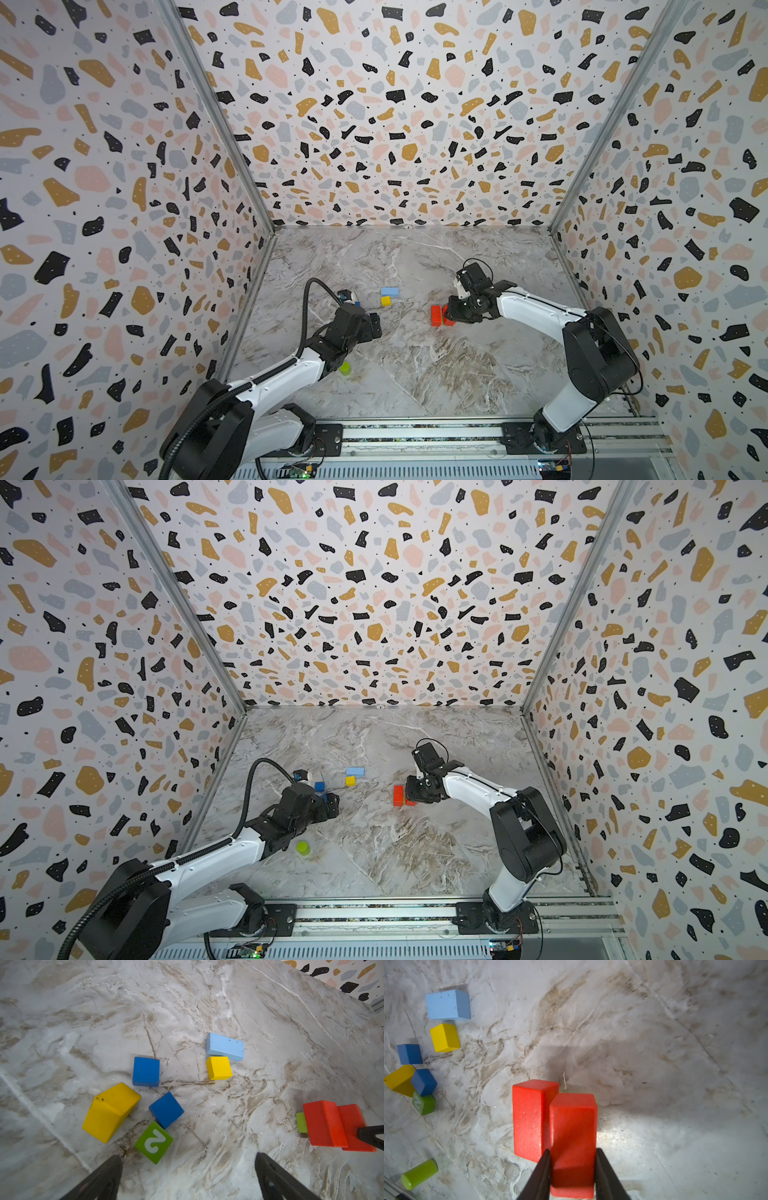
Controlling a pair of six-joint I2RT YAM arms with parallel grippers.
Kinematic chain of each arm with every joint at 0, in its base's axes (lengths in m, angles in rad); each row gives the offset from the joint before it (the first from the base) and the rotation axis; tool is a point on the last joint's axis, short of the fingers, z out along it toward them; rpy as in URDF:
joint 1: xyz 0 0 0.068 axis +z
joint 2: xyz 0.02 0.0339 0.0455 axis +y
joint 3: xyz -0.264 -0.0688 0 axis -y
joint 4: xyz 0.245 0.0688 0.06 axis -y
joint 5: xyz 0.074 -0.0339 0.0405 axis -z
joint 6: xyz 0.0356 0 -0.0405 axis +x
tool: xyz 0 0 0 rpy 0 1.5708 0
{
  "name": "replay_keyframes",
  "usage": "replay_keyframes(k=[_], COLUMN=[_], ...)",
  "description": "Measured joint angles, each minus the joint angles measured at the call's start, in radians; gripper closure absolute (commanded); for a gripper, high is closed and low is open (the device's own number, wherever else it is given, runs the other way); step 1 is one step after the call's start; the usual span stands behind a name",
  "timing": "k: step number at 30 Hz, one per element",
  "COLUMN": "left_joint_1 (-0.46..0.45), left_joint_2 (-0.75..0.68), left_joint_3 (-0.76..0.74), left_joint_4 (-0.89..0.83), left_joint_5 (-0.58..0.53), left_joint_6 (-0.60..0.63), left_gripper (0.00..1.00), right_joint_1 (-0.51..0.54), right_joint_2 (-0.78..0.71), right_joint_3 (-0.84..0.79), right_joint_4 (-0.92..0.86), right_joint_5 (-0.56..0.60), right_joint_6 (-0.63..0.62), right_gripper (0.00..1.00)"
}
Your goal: Build the wood block tower
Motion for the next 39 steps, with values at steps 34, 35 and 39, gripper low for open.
replay_keyframes(k=[34, 35, 39], left_joint_1=[0.0, 0.0, 0.0], left_joint_2=[0.001, 0.001, 0.001], left_joint_3=[0.0, 0.0, -0.006], left_joint_4=[0.008, 0.008, 0.012], left_joint_5=[0.018, 0.018, 0.018], left_joint_6=[-0.001, -0.001, -0.001], left_gripper=[0.0, 0.0, 0.0], right_joint_1=[0.01, 0.011, 0.014], right_joint_2=[0.02, 0.02, 0.021], right_joint_3=[0.0, 0.0, 0.002], right_joint_4=[0.006, 0.006, 0.006], right_joint_5=[0.003, 0.003, 0.003], right_joint_6=[0.0, 0.0, 0.0], right_gripper=[0.82, 0.81, 0.75])
